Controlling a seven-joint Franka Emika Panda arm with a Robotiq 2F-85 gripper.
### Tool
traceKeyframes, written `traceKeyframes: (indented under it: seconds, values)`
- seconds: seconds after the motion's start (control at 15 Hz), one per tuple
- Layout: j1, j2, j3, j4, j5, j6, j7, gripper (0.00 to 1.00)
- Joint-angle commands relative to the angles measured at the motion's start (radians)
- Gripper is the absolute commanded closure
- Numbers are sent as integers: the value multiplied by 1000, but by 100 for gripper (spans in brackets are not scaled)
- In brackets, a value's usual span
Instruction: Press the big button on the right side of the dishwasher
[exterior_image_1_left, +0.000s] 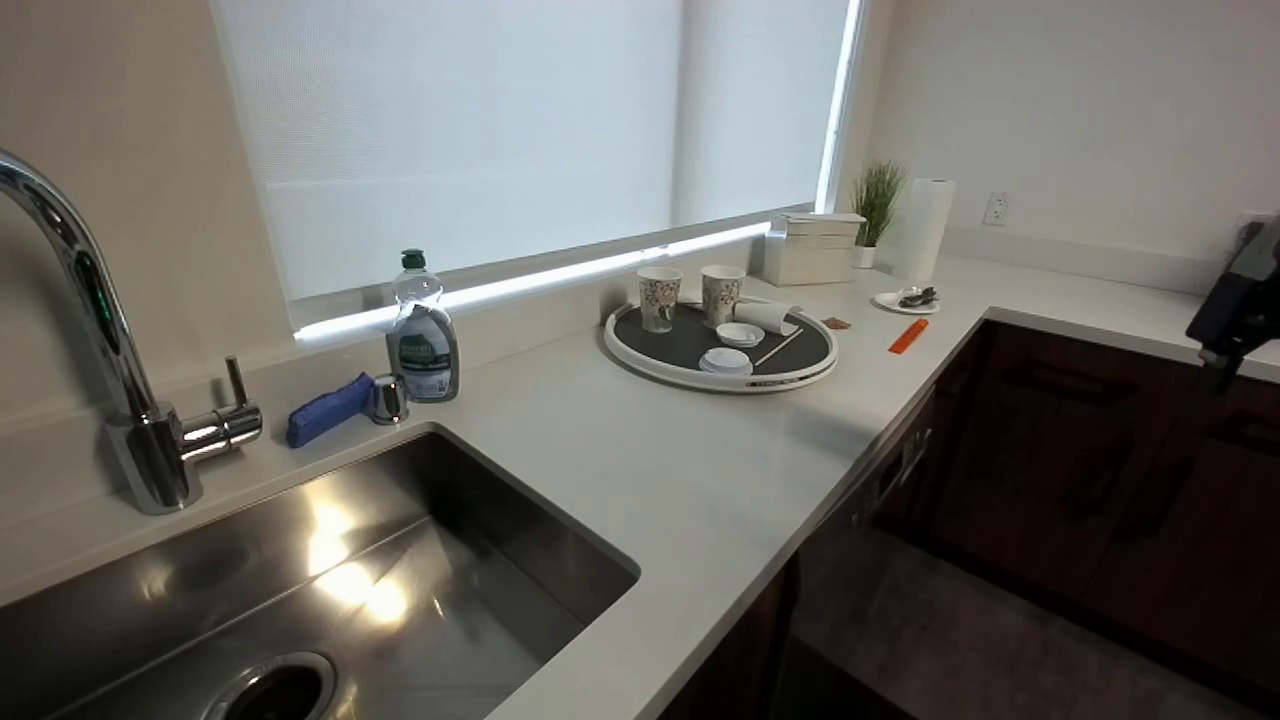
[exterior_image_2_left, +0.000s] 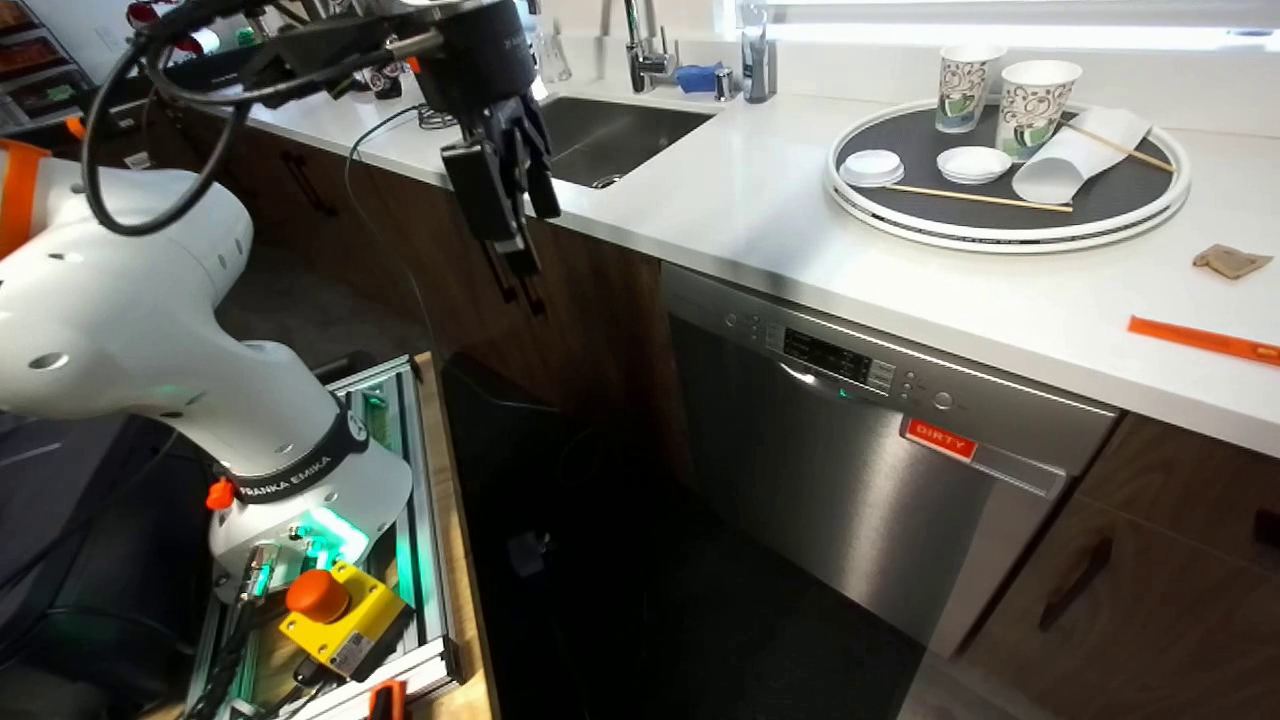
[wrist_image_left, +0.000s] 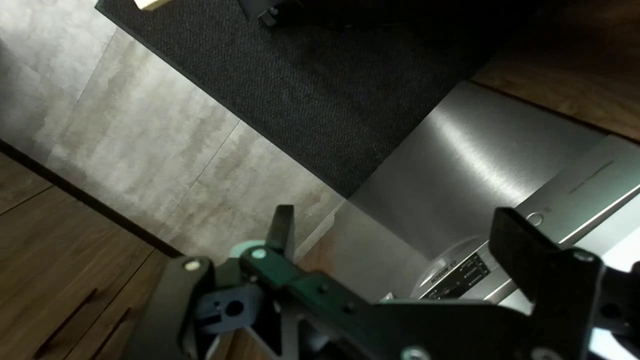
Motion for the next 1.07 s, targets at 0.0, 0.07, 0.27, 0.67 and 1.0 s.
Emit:
traceKeyframes:
  seconds: [0.0,0.07,0.27,0.67,1.0]
  values:
    - [-27,60,-81,-35,-73,175,-113,0]
    - [-28,86,-107,-39,-77,226,-153,0]
    - [-1,169,-202,-24,-43,331,-319,0]
    - [-28,210,-208,-16,-37,358,-334,0]
    - [-26,220,-208,-6,-37,358,-334,0]
